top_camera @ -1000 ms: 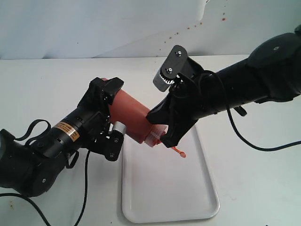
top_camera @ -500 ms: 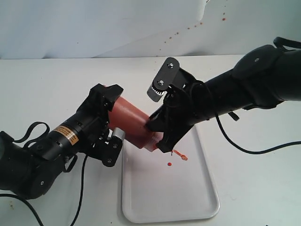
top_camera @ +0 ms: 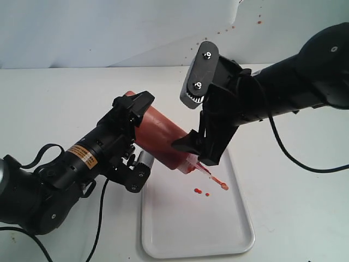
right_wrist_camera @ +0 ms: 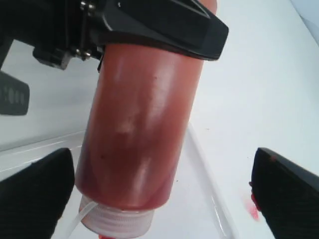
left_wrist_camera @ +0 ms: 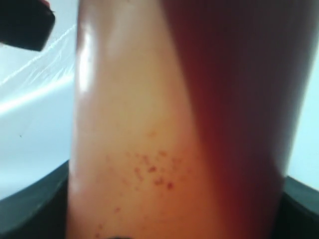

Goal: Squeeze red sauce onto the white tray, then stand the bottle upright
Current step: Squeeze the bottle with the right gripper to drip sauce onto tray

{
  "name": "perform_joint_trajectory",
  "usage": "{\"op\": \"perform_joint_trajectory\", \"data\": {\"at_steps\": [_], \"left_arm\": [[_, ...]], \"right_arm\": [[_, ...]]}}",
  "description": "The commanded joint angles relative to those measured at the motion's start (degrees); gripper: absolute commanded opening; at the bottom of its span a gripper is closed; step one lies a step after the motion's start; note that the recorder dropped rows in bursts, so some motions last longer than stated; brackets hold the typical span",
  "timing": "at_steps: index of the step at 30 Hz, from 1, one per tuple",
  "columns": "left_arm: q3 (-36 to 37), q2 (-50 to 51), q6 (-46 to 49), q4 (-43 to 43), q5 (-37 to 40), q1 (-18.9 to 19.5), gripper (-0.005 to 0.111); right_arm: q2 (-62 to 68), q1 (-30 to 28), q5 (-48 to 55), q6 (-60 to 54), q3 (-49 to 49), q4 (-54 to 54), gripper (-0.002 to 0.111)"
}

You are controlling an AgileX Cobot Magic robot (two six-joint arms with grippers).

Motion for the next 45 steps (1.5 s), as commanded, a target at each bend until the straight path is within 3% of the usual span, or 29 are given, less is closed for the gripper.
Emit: {"op": "perform_joint_trajectory", "data": {"at_steps": [1,24,26,29,35,39,42,45], "left_arm": [[-0.40,-1.02,0.99,-1.55,-3.78,-0.28,0.000],[-0.40,-1.02,0.99,-1.55,-3.78,-0.28,0.000],[-0.40,-1.02,0.99,-1.55,-3.78,-0.28,0.000],[-0.40,-1.02,0.99,-1.55,-3.78,-0.28,0.000],[-0.40,-1.02,0.99,-1.55,-3.78,-0.28,0.000],[-0.40,-1.02,0.99,-1.55,-3.78,-0.28,0.000],[-0.40,-1.02,0.99,-1.55,-3.78,-0.28,0.000],[-0.40,-1.02,0.97,-0.88,-3.78,-0.28,0.000]], "right_arm": [[0.13,0.10,0.13,0.89,0.21,-2.18,0.088],[3.52,0.10,1.13,1.11,0.21,-0.25,0.088],[3.52,0.10,1.11,0.56,0.21,-0.44,0.091],[3.52,0.10,0.30,0.40,0.21,-1.22,0.105],[3.67,0.10,0.00,2.62,0.21,-0.36,0.105],[5.92,0.10,-7.38,5.99,0.21,5.88,0.105],[8.37,0.10,-0.84,3.12,0.21,5.16,0.105],[9.70,0.20,-2.08,1.30,0.21,5.64,0.105]]}}
